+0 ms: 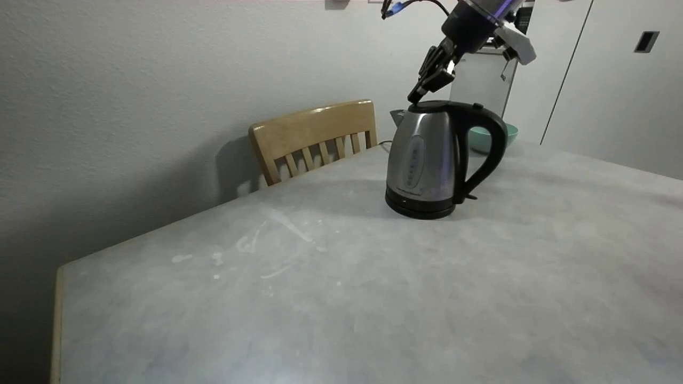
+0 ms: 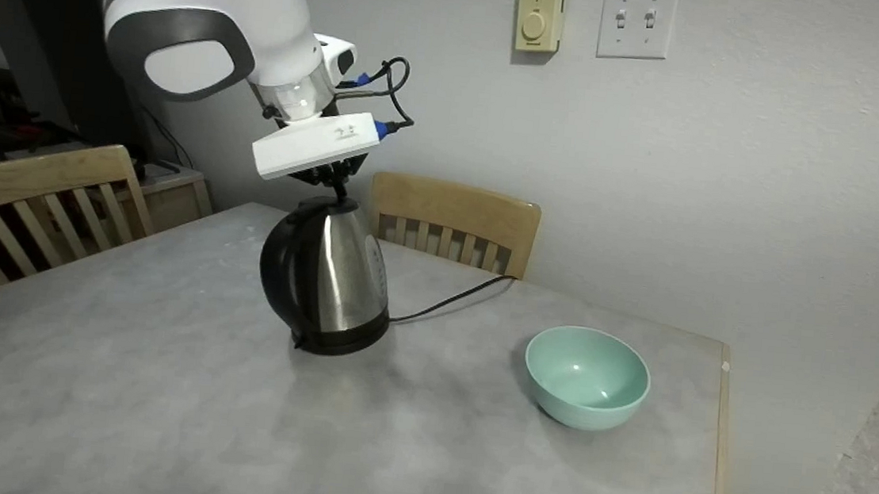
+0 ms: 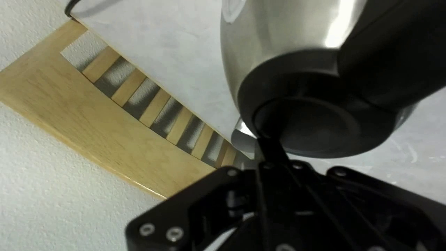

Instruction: Close the lid of the electric kettle.

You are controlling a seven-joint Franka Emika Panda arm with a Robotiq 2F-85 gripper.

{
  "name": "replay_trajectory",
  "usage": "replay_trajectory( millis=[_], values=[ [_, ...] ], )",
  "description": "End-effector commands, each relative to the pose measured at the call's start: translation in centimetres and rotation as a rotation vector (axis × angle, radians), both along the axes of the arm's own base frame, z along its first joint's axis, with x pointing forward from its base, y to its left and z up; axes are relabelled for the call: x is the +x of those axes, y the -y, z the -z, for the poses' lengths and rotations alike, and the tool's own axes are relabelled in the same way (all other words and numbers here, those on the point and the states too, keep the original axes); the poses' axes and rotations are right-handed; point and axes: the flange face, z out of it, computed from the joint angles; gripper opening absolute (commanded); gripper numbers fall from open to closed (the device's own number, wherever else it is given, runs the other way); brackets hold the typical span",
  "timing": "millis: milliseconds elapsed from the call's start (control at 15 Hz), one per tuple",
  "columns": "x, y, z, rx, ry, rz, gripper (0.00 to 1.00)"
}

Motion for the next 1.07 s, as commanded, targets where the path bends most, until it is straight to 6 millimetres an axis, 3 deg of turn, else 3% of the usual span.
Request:
replay_trajectory(
  millis=[0, 600, 1000],
  values=[
    [-0.4, 0.2, 2.5, -0.064, -0.06, 0.06, 0.0],
    [0.4, -3.0, -0.3, -0.106, -0.059, 0.076, 0.0],
    [-0.9, -4.1, -2.1, -0.131, -0.032, 0.079, 0.0]
  ],
)
